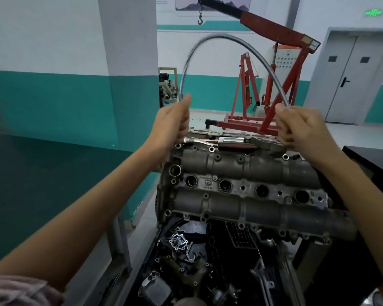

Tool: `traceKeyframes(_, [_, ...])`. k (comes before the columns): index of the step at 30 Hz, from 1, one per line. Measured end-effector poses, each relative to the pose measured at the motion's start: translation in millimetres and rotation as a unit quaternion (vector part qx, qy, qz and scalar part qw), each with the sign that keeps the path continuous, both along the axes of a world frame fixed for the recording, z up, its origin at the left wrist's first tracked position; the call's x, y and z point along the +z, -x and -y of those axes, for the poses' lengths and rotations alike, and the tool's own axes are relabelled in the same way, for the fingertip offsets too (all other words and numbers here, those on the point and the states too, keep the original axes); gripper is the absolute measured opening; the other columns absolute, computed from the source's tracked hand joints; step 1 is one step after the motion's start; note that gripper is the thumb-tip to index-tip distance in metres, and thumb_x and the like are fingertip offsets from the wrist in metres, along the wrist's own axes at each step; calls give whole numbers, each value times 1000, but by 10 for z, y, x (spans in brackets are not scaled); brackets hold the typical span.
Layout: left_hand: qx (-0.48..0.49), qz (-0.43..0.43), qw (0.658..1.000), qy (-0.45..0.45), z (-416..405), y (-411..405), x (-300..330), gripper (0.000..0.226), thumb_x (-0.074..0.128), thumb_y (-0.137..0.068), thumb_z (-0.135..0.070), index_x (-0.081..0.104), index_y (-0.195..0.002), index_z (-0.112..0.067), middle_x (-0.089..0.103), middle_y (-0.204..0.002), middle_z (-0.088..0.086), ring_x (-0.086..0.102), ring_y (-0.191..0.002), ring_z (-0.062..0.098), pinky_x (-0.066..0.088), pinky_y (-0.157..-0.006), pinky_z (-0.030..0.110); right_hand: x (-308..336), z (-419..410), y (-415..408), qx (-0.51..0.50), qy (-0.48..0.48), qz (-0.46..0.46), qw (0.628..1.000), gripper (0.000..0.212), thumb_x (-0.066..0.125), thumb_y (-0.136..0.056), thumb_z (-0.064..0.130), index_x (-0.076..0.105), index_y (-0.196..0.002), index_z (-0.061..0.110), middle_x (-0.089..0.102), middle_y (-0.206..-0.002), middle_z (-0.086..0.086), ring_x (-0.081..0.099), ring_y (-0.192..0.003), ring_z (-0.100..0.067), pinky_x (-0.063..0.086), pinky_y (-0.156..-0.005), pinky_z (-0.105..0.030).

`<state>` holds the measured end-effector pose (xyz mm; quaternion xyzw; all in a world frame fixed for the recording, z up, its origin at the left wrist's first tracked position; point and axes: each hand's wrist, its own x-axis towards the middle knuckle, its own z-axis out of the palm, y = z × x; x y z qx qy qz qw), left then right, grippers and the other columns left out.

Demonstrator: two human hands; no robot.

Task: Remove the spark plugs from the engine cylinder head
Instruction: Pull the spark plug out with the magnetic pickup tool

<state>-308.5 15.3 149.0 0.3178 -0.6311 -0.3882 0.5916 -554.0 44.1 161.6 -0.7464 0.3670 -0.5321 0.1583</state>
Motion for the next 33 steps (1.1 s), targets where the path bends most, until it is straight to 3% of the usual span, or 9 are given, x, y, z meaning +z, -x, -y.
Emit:
traceKeyframes(4, [15, -5, 1000, -22, -20, 214, -155, 50, 43, -97, -37, 31, -50, -26, 28, -42, -13, 18, -37, 6, 18, -35, 17, -27, 31, -110, -14, -9, 34, 999, 48, 31, -95, 44, 41, -59, 14, 32, -49, 1, 28, -40, -7, 25, -39, -17])
traceKeyframes(8, [16, -72, 995, -61, 74, 267, -378, 56, 42, -98, -28, 31, -44, -27, 24, -41, -11, 16, -36, 7, 17, -35, 17, -91, 65, -185, -29, 28, -5, 999, 42, 32, -98, 35, 48, -64, 16, 35, -51, -6, 31, -40, -6, 28, -49, -13])
traceKeyframes(11, [24, -114, 991, -69, 157, 258, -523, 53, 41, -98, -20, 30, -46, -25, 24, -41, -10, 17, -35, 7, 16, -35, 16, -116, 67, -260, -34, 63, -35, 997, 40, 33, -100, 27, 48, -64, 17, 37, -50, -7, 33, -42, -7, 29, -44, -14])
traceKeyframes(17, [37, -129, 989, -59, 270, 257, -649, 49, 39, -99, -17, 31, -50, -19, 26, -40, -10, 19, -35, 6, 18, -35, 16, -167, 81, -320, -41, 124, -66, 989, 46, 37, -96, 32, 47, -62, 1, 44, -52, -11, 41, -50, -22, 36, -50, -31])
traceKeyframes(23, [27, -128, 991, -16, 260, 290, -704, 49, 36, -101, -23, 28, -53, -16, 26, -42, -10, 19, -37, 5, 19, -37, 15, -245, 33, -251, -46, 164, -71, 983, 45, 38, -94, 32, 47, -60, 3, 44, -50, -11, 41, -48, -21, 33, -45, -26])
traceKeyframes(28, [3, -152, 988, 27, 177, 313, -698, 51, 38, -99, -28, 31, -49, -19, 26, -43, -9, 18, -38, 6, 19, -37, 15, -170, -74, -204, -47, 212, -79, 973, 39, 39, -94, 27, 46, -61, 8, 49, -52, -12, 47, -49, -21, 38, -48, -32])
traceKeyframes(33, [29, -166, 986, 18, 186, 391, -823, 46, 36, -98, -29, 31, -55, -15, 28, -47, -4, 22, -44, 11, 20, -44, 23, -136, -132, -229, -61, 258, -164, 950, 37, 41, -94, 28, 50, -63, 9, 54, -52, -8, 51, -44, -21, 38, -43, -35])
